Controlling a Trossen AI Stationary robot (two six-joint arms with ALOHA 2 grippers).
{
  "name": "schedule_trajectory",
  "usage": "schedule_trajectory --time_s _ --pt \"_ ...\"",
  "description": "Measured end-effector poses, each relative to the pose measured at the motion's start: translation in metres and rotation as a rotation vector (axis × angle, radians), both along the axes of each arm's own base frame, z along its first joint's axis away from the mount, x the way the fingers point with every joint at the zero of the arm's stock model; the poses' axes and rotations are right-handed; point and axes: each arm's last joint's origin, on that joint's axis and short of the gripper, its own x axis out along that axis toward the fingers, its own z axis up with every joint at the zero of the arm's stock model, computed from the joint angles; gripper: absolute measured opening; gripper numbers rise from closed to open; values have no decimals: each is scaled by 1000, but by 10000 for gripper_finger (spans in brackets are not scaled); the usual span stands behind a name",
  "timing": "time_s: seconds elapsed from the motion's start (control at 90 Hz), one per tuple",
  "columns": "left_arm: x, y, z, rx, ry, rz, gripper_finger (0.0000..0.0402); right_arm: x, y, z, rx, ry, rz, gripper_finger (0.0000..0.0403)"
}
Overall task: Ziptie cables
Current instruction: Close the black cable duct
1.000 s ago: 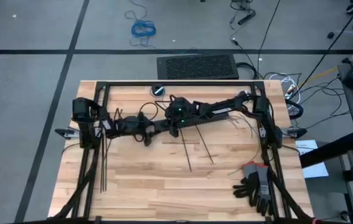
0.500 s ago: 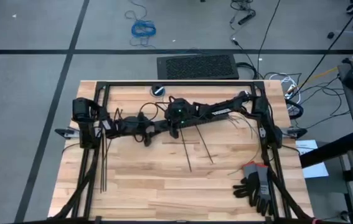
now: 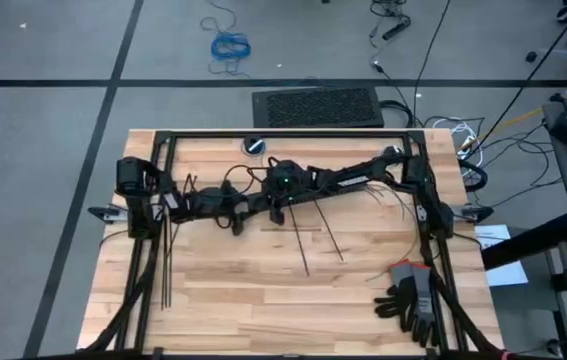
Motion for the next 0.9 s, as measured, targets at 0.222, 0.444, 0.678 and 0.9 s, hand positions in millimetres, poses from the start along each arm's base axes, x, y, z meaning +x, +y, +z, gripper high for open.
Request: schedule_trajectory --time_s 0.222,0.444,0.678,0.9 --pt "1 -1 1 -11 -9 1 247 -1 24 20 -170 -39 4 0" --pt "1 -1 1 -21 -12 5 247 -5 33 54 -311 -93 -20 0" --pt "1 -1 1 -21 -12 1 247 -3 13 14 -360 54 -64 0" --pt "1 -2 0 -21 -9 -3 247 4 11 0 -326 70 -47 0"
